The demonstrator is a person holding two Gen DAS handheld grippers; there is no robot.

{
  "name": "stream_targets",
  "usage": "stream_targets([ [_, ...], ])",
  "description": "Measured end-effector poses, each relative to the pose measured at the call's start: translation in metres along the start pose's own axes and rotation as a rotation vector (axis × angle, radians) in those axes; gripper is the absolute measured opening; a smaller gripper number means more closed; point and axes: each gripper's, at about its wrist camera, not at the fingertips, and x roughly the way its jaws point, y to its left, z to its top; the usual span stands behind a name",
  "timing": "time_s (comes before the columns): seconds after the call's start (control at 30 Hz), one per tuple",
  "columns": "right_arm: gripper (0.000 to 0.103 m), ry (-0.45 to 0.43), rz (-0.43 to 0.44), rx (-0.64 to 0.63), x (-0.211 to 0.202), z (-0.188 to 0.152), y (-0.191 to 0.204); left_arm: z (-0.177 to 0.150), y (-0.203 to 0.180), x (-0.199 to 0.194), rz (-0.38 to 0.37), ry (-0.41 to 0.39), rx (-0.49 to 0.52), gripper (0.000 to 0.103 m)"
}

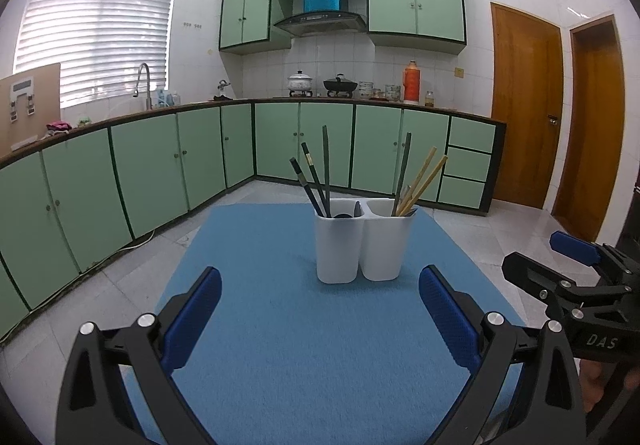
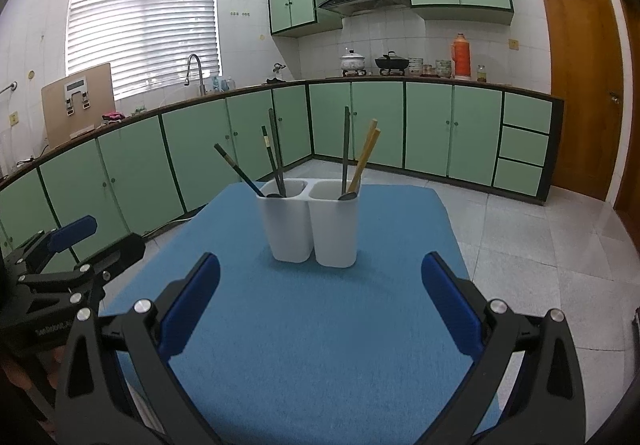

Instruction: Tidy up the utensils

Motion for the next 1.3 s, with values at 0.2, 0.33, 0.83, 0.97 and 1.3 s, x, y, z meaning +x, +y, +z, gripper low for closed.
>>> stream_targets([
  [0.2,0.098,0.001,-0.001,-0.003,0.0006,-0.0009,0.0008,-0.0009,0.0002,-0.0002,0.000,-0.001,0.000,0.097],
  [0.33,0.098,0.000,0.000,-0.004,0.0007,-0.0008,0.0008,-0.0010,0.0016,-0.0012,0.003,-0.003,0.000,0.097],
  [0.83,0.098,0.003,0.001,-0.008,0.0043,-0.0002,0.0021,-0.0038,0.0030,-0.0002,0.008,-0.001,-0.007,0.097],
  [0.97,0.098,0.001,0.001,-0.008,0.0053,-0.0007,0.0022,-0.0036,0.0031,-0.0003,0.007,0.000,-0.009,0.097],
  [1.3,0.098,0.003,0.001,-0.009,0.0052,-0.0007,0.0023,-0.0038,0.0030,-0.0002,0.008,0.000,-0.009,0.097],
])
